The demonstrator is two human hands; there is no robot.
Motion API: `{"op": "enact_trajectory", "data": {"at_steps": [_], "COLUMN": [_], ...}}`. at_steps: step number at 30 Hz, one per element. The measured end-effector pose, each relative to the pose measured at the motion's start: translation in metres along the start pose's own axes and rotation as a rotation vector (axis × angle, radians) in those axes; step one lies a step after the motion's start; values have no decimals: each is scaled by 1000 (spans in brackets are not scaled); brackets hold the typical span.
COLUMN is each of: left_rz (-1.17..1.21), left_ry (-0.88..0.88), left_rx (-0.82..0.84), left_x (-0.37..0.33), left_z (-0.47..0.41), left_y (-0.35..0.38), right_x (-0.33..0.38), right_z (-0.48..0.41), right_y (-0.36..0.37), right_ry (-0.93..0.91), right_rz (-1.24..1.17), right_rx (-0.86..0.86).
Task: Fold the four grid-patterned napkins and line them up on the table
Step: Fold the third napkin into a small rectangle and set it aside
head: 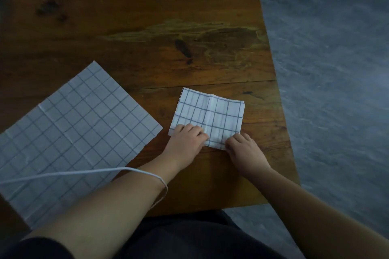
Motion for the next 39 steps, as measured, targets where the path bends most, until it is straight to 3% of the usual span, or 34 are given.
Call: {"op": "enact_trajectory", "data": {"at_steps": [11,16,26,31,34,37,39], "left_rz": [-1,-19,-9,54,176,325,546], "left_ry": [49,70,23,-39,-159,-256,-359], "left_rx": [-11,-70,-46,-76,-64,-4,-36], "left_x": [-10,-8,-6,-9,-6,-5,-3], "left_z": [2,-3,2,-5,-11,-11,-7], "left_y": [2,3,2,-18,-41,-69,-93], "right_x": [3,2,0,17,17,8,-6], "right_z": [4,10,7,12,12,15,15], "right_y": [-1,5,-11,-58,-92,-127,-142], "right_ry": [-46,-59,-40,-59,34,160,248], "right_rz": [58,80,3,-115,-237,-513,-778], "right_rx": [-105,1,-158,-251,-278,-316,-424]}}
Point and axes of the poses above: each hand's wrist, its own z-axis away from the middle knuckle, its own y-axis out of the palm, x = y × z, the point moved 8 cm from there along -z, towards the middle knuckle, and after that the axes turned 7 degrees about -x, right-handed, at the moved point
